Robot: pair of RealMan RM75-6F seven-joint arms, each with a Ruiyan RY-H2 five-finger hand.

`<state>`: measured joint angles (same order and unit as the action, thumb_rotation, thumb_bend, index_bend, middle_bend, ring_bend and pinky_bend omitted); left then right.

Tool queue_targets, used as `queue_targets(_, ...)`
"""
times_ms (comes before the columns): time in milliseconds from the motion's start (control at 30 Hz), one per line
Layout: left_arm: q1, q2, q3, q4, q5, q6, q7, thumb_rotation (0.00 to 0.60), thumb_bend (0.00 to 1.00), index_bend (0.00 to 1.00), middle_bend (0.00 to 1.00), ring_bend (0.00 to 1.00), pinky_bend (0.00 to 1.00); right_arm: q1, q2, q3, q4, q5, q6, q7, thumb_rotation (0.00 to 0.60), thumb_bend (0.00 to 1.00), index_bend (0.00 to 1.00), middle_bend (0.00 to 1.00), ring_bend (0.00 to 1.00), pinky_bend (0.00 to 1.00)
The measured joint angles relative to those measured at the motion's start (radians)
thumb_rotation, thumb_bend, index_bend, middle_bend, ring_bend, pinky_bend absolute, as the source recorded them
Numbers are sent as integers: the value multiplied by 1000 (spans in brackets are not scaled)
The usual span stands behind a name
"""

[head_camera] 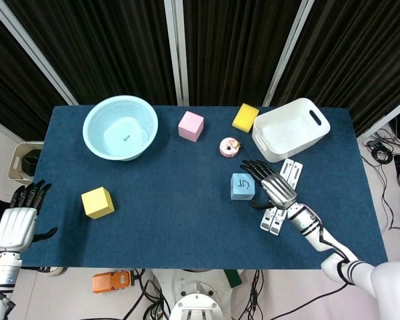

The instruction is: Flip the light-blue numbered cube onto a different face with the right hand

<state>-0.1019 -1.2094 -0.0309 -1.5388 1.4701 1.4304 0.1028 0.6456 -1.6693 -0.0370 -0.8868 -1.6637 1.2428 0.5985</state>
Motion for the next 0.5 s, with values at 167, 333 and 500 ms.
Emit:
queue_targets(167, -10, 10, -4, -14, 5, -3, 9, 600, 4, 68, 6, 0, 0, 14, 153, 23, -292, 70, -95, -290, 600, 313, 0, 25, 0, 0)
queue_targets(333, -21, 13, -6, -21, 18, -5, 17, 600, 4, 68, 6, 0, 0, 39, 261, 70, -552, 264, -194, -654, 600, 285, 0, 24, 0, 38)
queue_targets(500, -24, 15, -4, -19, 22, -6, 18, 600, 4, 68, 6, 0, 0, 95, 315, 114, -740, 596, -256, -1022, 600, 267, 0, 29, 0, 74)
